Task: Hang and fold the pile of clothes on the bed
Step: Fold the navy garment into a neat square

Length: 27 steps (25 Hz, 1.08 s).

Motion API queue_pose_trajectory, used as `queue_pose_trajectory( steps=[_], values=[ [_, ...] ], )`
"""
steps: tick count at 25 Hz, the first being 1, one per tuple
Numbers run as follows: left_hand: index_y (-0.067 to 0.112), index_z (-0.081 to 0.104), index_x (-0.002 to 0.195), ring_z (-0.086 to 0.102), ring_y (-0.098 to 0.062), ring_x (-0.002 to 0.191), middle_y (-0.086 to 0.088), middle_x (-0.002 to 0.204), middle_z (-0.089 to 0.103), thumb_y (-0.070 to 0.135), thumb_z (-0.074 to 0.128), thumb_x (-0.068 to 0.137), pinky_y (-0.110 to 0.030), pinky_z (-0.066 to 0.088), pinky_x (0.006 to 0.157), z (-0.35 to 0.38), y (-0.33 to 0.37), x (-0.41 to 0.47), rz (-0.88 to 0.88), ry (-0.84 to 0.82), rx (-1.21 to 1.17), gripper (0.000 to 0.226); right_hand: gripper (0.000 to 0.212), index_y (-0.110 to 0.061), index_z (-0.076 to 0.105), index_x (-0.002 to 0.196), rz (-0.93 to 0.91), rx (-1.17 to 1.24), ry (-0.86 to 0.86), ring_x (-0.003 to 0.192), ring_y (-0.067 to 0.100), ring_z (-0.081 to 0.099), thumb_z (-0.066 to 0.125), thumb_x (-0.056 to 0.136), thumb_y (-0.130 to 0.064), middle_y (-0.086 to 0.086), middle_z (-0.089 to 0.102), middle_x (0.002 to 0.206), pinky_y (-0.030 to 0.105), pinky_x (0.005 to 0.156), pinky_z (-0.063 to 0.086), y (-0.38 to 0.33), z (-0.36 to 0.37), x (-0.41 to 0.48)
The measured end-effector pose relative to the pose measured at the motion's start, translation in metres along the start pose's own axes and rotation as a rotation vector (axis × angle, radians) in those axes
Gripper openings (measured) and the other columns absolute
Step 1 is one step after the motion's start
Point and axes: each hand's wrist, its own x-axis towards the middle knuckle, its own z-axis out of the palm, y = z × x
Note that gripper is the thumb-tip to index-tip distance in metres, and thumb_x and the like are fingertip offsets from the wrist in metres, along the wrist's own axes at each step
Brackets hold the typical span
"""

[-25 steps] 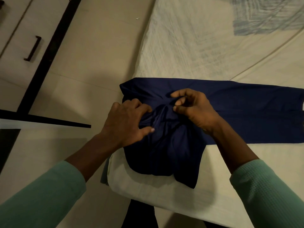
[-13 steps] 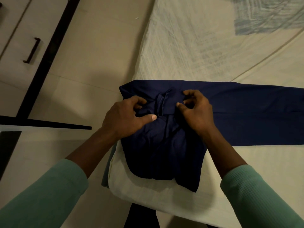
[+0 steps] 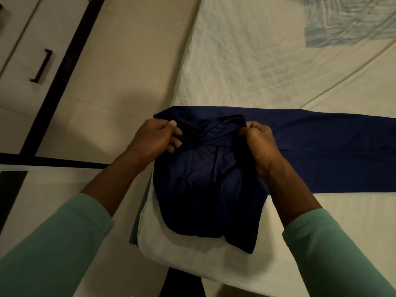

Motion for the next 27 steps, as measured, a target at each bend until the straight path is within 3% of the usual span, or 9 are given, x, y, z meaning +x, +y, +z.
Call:
queue_pose_trajectory(
  steps=[1,3,6,9,12,16,19,22,27],
  values=[
    [0.013,0.074,0.093,0.061,-0.005,0.054,0.000,0.073,0.074,0.020,0.053,0.105,-0.018,0.048,0.061,-0.003,0.003,0.001,-0.017,-0.055,0.017,0.025,0.007,-0.010,0.067,0.088,0.021,-0.001,0.002,0.070,0.018,0.061,0.067,0.093,-0.014,0.006,0.067,0.077,0.026,0.059,0.056,-0.004,0.001,-0.001],
    [0.017,0.072,0.104,0.064,-0.004,0.062,-0.002,0.087,0.074,0.026,0.067,0.091,-0.019,0.053,0.063,-0.008,0.007,-0.002,0.009,-0.175,0.091,0.017,0.032,-0.008,0.075,0.091,0.062,-0.051,-0.006,0.081,0.019,0.071,0.076,0.090,-0.040,0.009,0.077,0.087,0.036,0.081,0.064,-0.007,0.006,0.005],
    [0.035,0.061,0.125,0.066,-0.009,0.097,0.013,0.110,0.067,0.060,0.085,0.072,-0.035,0.054,0.091,-0.004,0.007,-0.009,0.087,-0.267,0.552,0.064,0.041,-0.022,0.072,0.069,0.050,-0.138,0.067,0.085,0.025,0.074,0.074,0.067,-0.063,-0.002,0.076,0.074,0.053,0.101,0.054,-0.005,0.016,0.020],
    [0.032,0.057,0.131,0.065,-0.019,0.105,0.009,0.117,0.065,0.067,0.073,0.081,-0.037,0.046,0.085,0.017,-0.003,-0.014,0.342,-0.005,0.913,0.062,0.039,-0.026,0.064,0.071,0.059,-0.147,0.130,0.089,0.027,0.072,0.066,0.069,-0.065,-0.003,0.073,0.078,0.055,0.107,0.049,0.000,0.021,0.029],
    [0.028,0.069,0.102,0.066,-0.020,0.080,0.006,0.087,0.070,0.049,0.061,0.097,-0.032,0.043,0.068,0.025,-0.011,-0.011,0.483,0.251,0.759,0.024,0.038,-0.026,0.057,0.068,0.067,-0.198,0.182,0.092,0.026,0.069,0.062,0.086,-0.059,-0.005,0.067,0.076,0.049,0.108,0.041,-0.003,0.024,0.025],
    [0.018,0.051,0.058,0.052,-0.016,0.057,0.007,0.054,0.051,0.039,0.058,0.100,-0.032,0.036,0.059,0.016,0.001,0.003,0.120,0.182,0.389,0.047,0.041,-0.024,0.055,0.070,0.072,-0.260,0.209,0.095,0.023,0.066,0.059,0.095,-0.056,-0.005,0.068,0.083,0.046,0.107,0.032,0.002,0.022,0.027],
    [0.017,0.053,0.057,0.059,-0.026,0.069,-0.002,0.065,0.060,0.037,0.058,0.093,-0.037,0.044,0.069,0.011,0.011,0.010,-0.062,0.149,0.304,0.042,0.041,-0.024,0.057,0.069,0.073,-0.285,0.214,0.099,0.026,0.067,0.058,0.093,-0.058,-0.002,0.071,0.090,0.050,0.111,0.033,-0.001,0.021,0.028],
    [0.016,0.066,0.068,0.067,-0.031,0.077,-0.004,0.074,0.069,0.057,0.058,0.072,-0.045,0.054,0.079,0.008,0.018,0.007,-0.083,0.041,0.331,0.041,0.041,-0.024,0.056,0.069,0.080,-0.317,0.225,0.101,0.026,0.065,0.057,0.093,-0.059,-0.002,0.072,0.096,0.045,0.102,0.029,-0.004,0.024,0.026],
    [0.017,0.053,0.064,0.058,-0.019,0.063,0.003,0.063,0.057,0.062,0.061,0.094,-0.030,0.038,0.057,0.017,0.008,0.005,0.022,0.166,0.524,0.055,0.041,-0.024,0.056,0.067,0.026,-0.297,0.230,0.089,0.018,0.065,0.060,0.094,-0.055,-0.011,0.065,0.074,0.045,0.105,0.030,0.005,0.026,0.023]
  ],
)
